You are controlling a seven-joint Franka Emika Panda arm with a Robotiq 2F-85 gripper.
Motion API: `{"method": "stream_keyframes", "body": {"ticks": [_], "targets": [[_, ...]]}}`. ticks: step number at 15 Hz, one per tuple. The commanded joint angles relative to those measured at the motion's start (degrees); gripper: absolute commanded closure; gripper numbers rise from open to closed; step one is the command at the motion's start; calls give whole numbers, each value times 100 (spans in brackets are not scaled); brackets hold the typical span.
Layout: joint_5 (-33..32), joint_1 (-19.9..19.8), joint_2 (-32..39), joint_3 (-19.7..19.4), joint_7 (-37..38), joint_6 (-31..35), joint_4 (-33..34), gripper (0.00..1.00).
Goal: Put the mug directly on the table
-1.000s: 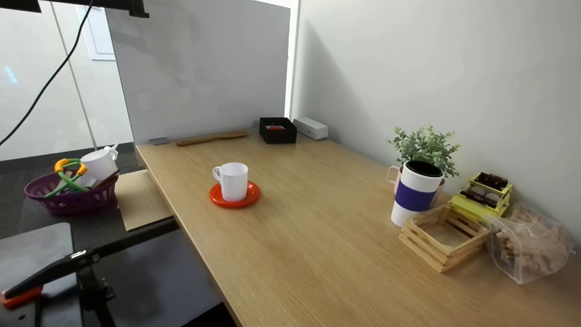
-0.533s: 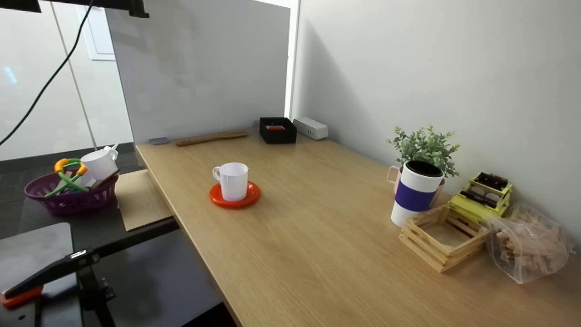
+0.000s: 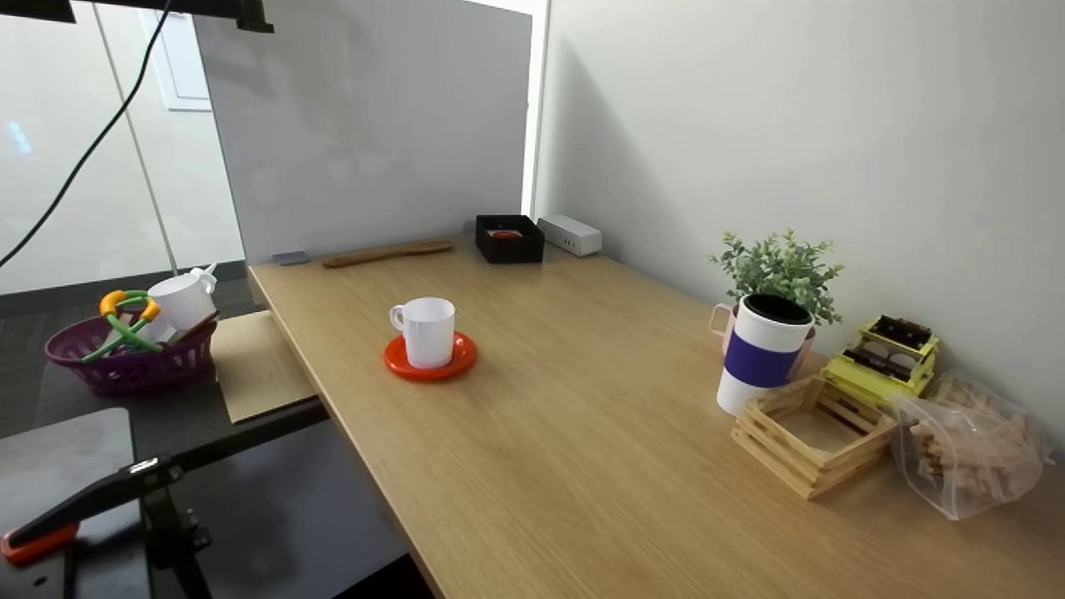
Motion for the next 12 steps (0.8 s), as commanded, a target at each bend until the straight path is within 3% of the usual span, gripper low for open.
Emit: {"method": "stream_keyframes", "body": {"ticks": [1,2,7,12], "targets": [[164,88,168,-211,-701,131,78,0],[97,58,113,-123,-410,16,23,0],[62,49,128,-159,-503,104,21,0],[178,57,876,-279,-931,-50,543,0]]}}
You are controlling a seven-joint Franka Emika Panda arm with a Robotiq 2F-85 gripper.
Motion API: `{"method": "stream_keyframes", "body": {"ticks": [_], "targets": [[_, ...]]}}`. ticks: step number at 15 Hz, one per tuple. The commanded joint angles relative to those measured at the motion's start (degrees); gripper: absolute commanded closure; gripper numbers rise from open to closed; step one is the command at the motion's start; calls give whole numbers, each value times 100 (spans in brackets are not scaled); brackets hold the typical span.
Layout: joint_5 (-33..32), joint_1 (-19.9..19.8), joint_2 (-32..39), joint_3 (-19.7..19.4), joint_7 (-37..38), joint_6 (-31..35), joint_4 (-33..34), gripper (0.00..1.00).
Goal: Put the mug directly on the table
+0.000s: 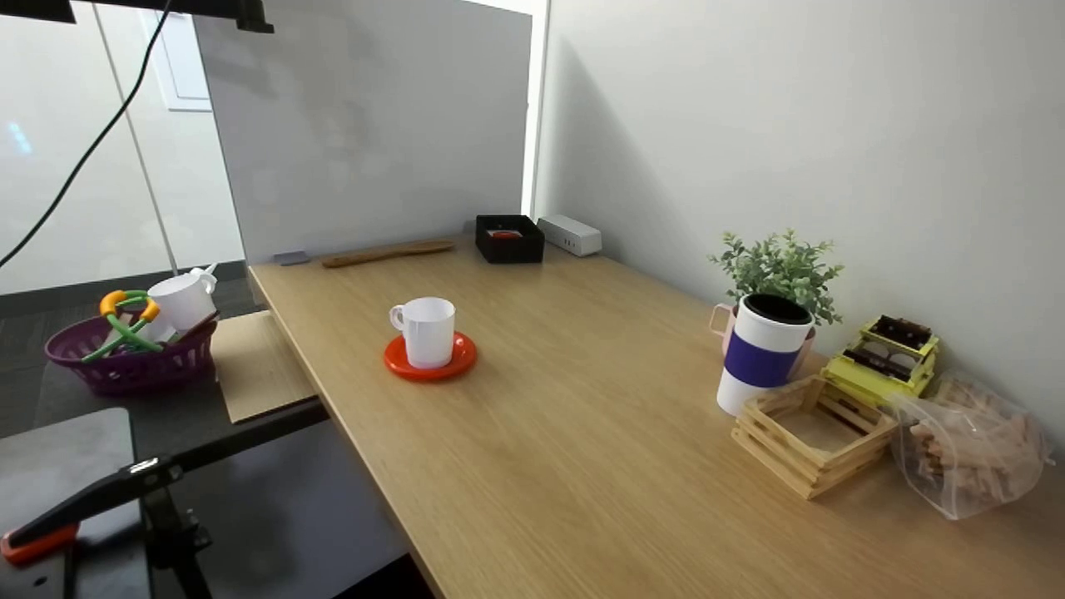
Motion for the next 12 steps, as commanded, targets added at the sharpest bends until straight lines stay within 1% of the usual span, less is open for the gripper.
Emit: {"method": "stream_keyframes", "body": {"ticks": [1,4,6,8,10,12], "targets": [[94,16,778,-116,-413,-152,585,0],[229,15,1510,-131,-851,-324,1123,0],[395,1,2100,-92,-1227,-562,1591,0],[499,-25,2677,-11,-1467,-995,2106,0],[471,-76,3187,49,-1646,-1536,2635,0],[424,-114,3458,102,-1775,-2014,3013,0]]}}
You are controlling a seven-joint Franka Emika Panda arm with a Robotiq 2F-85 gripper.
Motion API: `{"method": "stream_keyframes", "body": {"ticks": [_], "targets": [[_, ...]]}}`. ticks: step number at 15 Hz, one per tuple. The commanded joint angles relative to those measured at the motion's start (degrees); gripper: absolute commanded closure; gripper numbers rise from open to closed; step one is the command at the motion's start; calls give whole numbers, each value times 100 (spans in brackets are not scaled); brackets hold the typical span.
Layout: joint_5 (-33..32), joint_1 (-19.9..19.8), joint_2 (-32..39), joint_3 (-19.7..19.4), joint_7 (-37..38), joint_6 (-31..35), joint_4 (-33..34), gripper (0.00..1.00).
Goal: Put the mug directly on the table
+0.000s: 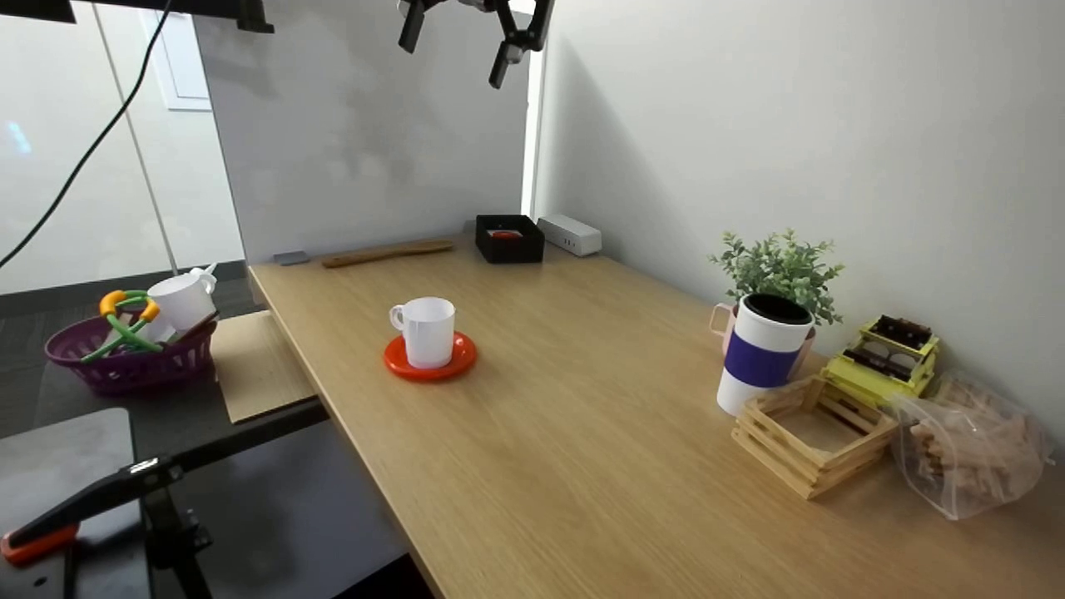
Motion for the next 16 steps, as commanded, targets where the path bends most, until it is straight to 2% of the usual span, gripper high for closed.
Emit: {"method": "stream_keyframes", "body": {"ticks": [1,3,7,16], "targets": [[-20,-97,209,120,-50,-250,242,0],[-25,-109,472,139,-106,-511,581,0],[18,-116,575,143,-52,-549,703,0],[-511,-19,646,316,-129,2203,-140,0]]}}
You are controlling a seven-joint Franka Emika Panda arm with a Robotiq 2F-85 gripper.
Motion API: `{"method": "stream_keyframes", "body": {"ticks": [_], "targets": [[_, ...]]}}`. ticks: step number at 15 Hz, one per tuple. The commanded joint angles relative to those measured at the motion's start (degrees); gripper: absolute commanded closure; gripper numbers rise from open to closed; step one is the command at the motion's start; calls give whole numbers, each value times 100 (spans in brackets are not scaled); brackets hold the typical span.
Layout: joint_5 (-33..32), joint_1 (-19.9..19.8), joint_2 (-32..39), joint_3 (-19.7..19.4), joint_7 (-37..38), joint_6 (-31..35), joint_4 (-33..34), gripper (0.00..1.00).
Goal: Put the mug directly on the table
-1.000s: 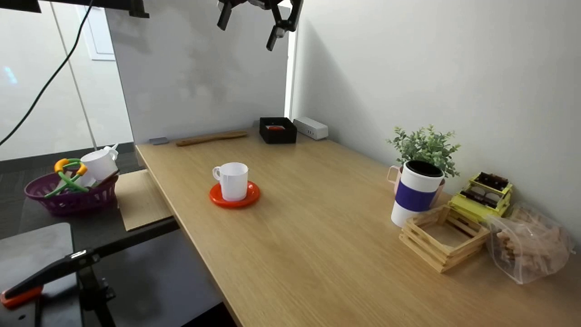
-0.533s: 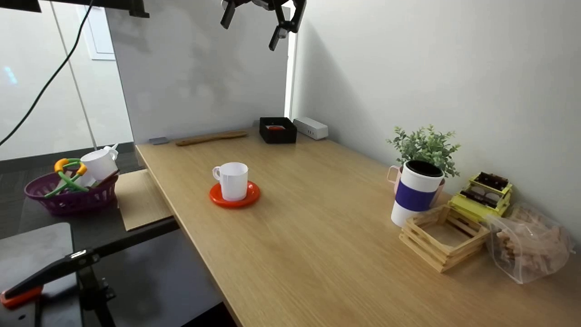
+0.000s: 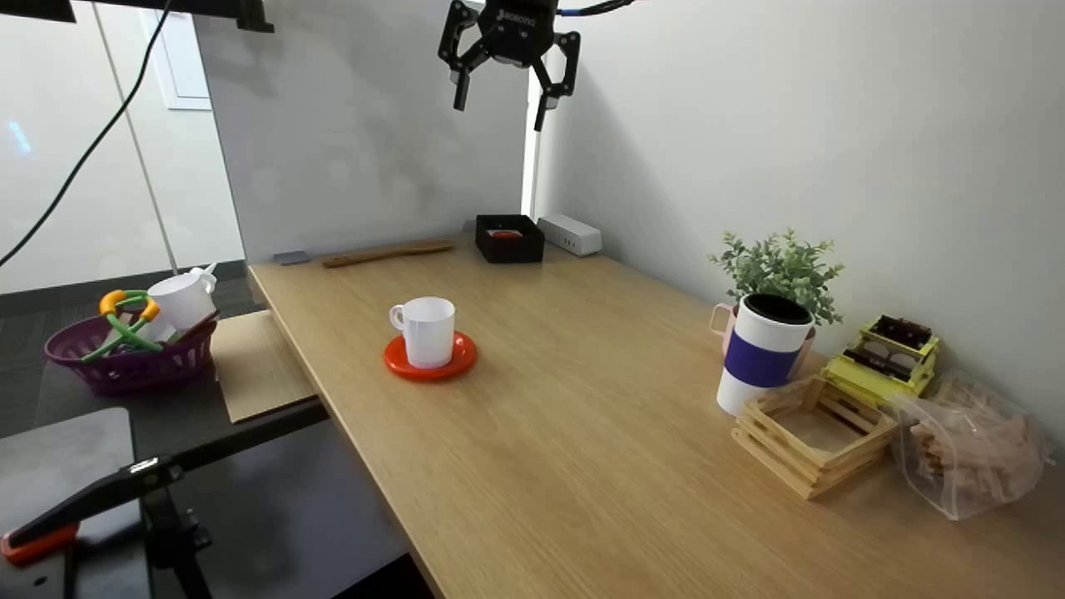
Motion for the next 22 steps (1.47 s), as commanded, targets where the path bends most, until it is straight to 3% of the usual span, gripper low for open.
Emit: {"method": "stream_keyframes", "body": {"ticks": [1,7,12,13,22], "targets": [[-24,-33,49,150,-49,902,-341,0],[597,-115,261,362,-99,1551,-669,0],[614,-157,822,333,-93,1155,-189,0],[513,-89,558,346,23,1346,-480,0],[578,-124,898,346,58,1450,-420,0]]}}
